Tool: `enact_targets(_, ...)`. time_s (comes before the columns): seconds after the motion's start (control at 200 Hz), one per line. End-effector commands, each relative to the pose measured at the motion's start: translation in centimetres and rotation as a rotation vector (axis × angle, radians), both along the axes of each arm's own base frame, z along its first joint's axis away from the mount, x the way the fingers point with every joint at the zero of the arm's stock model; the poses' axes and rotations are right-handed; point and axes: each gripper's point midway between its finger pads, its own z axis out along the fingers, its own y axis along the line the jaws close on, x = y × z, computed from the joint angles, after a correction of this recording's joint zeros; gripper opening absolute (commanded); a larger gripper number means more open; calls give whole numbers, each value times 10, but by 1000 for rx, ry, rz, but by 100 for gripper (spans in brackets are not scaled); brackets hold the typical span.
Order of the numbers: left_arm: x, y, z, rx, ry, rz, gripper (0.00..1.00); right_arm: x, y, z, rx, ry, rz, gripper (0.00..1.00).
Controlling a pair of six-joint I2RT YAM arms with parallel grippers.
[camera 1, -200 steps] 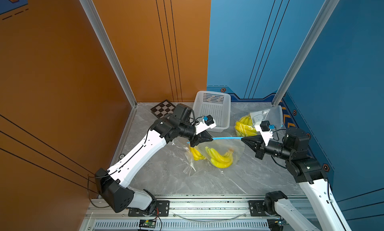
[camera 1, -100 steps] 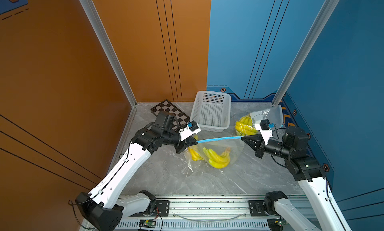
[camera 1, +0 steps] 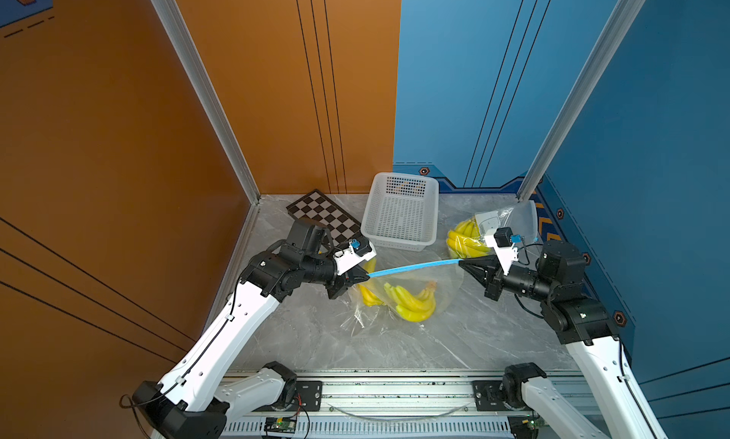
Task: Open the zip-top bag and take out the banana
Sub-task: Unzip the zipper on the zipper food storage bag.
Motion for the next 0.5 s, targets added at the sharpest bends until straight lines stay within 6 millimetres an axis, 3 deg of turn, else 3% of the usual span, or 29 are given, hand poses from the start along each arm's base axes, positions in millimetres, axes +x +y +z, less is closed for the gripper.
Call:
enact_targets(0.0,-7,21,-19,89,44,58,5,7,-7,7,8,-37,-49,0)
enact_targets(0.255,-9,20,-16,77,51,58,13,12,-6,11,20,-40,-53,0)
enact_targets(0.375,-12,6,-2,30,87,42,4,17,-5,13,53,-13,-74,0)
enact_targets(0.405,-11,1,2,22,103,50,3,18,-5,15,70,5,-86,13)
enact_targets(0.455,-8,-5,8,12,131,77,1,21,-8,21,110,47,-128,49)
enact_targets(0.495,-7,-10,13,-2,156,83,0,21,-10,28,157,92,-168,69)
